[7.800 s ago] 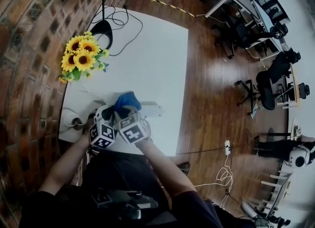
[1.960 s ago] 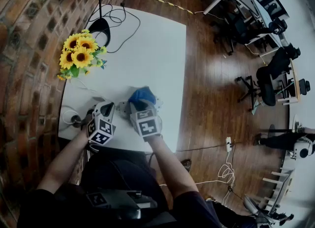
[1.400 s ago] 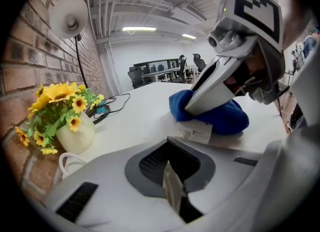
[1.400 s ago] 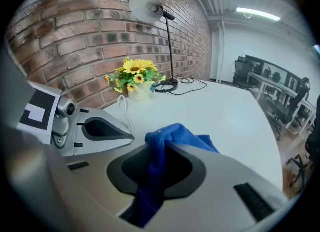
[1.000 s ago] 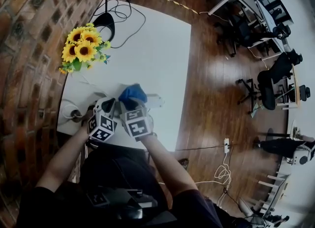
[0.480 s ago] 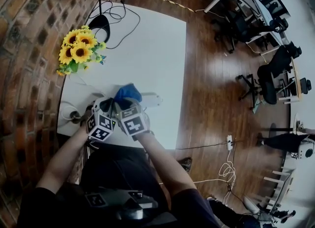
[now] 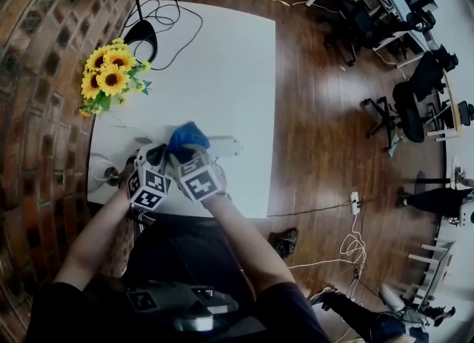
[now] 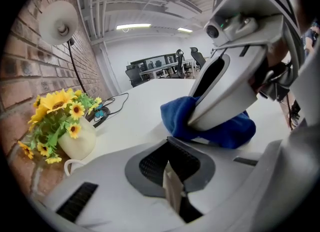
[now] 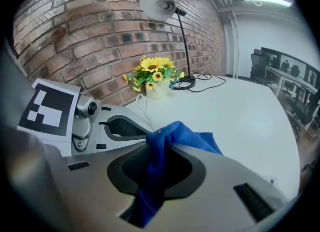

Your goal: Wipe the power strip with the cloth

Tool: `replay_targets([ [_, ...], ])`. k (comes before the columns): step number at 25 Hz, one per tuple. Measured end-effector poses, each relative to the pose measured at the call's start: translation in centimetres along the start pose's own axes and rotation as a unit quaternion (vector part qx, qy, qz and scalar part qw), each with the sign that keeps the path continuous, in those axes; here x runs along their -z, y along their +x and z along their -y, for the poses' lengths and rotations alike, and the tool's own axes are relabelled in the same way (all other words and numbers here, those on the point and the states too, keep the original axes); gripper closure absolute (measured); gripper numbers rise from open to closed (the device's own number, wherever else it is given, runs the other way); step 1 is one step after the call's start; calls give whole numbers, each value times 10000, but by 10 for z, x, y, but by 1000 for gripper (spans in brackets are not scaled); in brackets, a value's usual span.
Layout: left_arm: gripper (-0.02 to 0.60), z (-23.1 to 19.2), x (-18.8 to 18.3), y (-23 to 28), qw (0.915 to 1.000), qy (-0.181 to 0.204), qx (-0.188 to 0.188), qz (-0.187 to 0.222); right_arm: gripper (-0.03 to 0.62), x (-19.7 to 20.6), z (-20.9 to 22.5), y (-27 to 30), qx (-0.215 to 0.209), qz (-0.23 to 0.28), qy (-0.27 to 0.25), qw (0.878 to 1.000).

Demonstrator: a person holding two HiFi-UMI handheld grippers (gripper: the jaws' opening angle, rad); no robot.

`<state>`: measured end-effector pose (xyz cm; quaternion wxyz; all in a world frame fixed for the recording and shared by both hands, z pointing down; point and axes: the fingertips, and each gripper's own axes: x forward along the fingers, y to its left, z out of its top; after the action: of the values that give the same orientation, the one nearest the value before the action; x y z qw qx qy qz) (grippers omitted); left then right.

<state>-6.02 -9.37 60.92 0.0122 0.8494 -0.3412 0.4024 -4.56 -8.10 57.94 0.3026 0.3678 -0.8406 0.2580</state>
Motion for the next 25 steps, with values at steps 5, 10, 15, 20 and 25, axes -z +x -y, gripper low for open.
replay_targets([
  [5,563,0,0,1,9999,38,-17,-121,536,3,7,-2,57,-32,-81,9999],
  [10,563,2,0,0,9998,-42,-85,-173,536,10,19,-14,142,25,28,9999],
  [15,563,0,0,1,9997,-21,-120,-228,536,15,39,-24,232,-66,117,9996],
  [20,563,0,0,1,9994,-89,-196,-274,536,27,71,-44,499,-77,429,9978],
  [25,563,-1,0,-1,9991,-183,-222,-308,536,39,94,-59,630,-129,713,9954],
])
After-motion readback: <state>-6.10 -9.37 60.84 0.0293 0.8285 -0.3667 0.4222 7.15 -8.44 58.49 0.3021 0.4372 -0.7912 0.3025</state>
